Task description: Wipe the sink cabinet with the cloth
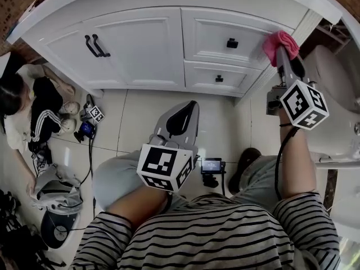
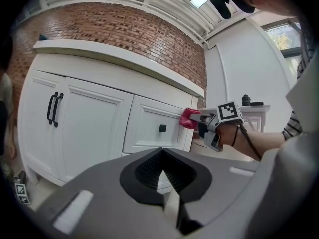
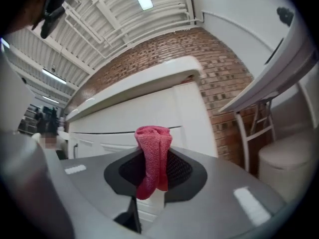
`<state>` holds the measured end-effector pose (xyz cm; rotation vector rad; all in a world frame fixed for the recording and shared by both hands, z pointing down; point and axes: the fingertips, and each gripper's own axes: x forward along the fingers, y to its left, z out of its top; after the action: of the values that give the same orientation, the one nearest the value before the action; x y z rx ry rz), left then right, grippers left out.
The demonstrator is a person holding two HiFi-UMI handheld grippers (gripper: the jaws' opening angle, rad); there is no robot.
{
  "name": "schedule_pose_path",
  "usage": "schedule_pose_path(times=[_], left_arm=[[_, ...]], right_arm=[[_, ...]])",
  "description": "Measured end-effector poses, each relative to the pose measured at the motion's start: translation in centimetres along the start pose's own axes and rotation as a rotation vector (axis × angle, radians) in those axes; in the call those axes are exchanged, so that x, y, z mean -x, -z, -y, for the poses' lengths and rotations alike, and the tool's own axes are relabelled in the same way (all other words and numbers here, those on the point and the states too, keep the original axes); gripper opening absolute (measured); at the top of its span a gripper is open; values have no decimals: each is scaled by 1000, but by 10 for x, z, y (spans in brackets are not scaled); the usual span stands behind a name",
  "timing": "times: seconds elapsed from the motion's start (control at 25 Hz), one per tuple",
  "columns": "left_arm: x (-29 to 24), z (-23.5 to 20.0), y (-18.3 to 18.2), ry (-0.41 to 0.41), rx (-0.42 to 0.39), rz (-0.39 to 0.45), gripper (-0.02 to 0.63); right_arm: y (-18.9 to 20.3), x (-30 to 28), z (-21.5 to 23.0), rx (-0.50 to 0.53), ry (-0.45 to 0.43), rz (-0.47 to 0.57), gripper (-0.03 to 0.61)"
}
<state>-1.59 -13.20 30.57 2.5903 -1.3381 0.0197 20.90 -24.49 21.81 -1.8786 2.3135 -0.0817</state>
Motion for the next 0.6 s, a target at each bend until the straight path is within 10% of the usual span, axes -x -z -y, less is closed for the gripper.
schedule_pose_path(times=[0.24, 0.6], left_arm=[[0, -11, 3, -39, -13, -3, 0], [5, -28, 2, -59, -5, -2, 0]], right_arm=[[74, -68, -160, 35, -333, -129, 89], [104, -77, -142, 174, -247, -201, 89]])
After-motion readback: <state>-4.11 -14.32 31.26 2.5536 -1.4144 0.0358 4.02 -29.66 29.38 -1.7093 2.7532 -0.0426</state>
